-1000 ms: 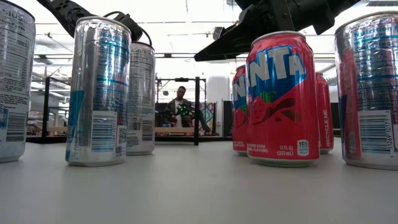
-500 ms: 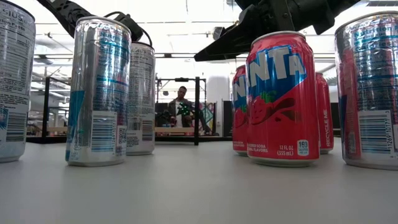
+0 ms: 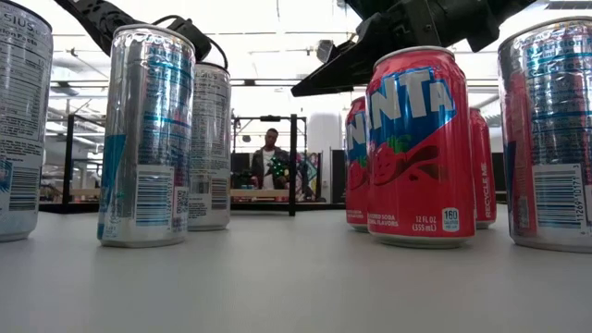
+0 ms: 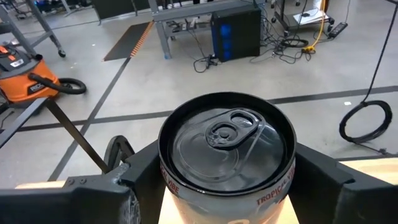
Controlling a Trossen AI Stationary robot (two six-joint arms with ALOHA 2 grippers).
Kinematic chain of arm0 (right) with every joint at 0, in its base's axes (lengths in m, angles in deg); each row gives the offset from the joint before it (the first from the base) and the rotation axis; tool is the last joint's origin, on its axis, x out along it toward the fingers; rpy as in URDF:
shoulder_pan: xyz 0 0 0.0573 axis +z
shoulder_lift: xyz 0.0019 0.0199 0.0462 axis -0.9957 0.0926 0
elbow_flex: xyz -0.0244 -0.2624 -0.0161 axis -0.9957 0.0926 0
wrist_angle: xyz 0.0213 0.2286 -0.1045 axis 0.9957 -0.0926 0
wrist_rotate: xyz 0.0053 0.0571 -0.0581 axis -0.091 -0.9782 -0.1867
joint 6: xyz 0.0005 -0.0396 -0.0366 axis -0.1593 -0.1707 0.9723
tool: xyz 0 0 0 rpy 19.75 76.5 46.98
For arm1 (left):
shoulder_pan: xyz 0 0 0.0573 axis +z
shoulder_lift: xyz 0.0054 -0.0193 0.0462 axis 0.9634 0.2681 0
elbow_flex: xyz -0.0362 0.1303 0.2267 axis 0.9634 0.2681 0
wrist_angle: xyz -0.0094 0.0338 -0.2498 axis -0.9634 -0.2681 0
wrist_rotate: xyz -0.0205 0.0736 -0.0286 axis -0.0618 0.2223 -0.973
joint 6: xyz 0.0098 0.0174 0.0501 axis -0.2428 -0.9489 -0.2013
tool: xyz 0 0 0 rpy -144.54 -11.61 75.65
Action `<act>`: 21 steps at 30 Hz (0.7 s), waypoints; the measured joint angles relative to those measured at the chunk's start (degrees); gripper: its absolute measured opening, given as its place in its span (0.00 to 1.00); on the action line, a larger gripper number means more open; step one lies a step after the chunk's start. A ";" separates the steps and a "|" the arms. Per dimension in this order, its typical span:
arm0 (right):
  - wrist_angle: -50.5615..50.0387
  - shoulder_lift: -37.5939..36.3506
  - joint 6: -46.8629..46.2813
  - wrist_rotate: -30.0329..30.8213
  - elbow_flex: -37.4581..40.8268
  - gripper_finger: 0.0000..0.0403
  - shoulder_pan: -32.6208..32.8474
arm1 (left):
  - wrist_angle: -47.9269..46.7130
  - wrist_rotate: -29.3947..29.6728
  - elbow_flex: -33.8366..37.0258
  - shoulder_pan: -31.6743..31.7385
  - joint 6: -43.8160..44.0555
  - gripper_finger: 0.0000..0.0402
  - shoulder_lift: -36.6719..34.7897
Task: Place canned beverage on shelf
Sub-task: Put the top left white-yellow soda can on the shelf
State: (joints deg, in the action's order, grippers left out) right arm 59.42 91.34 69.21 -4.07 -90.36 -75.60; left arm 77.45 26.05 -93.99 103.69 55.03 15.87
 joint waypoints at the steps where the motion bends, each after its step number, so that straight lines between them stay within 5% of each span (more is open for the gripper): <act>1: -0.20 0.00 -0.02 0.00 0.00 0.79 0.00 | -0.10 -0.22 0.00 -0.01 -0.13 0.64 -0.34; 21: -1.09 0.00 -2.24 -3.02 0.00 0.79 0.02 | -2.29 -5.54 1.31 6.17 -11.45 0.64 -6.87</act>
State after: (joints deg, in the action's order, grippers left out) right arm 58.33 91.34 66.98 -7.09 -90.36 -75.58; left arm 75.16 20.51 -92.67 109.86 43.58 8.99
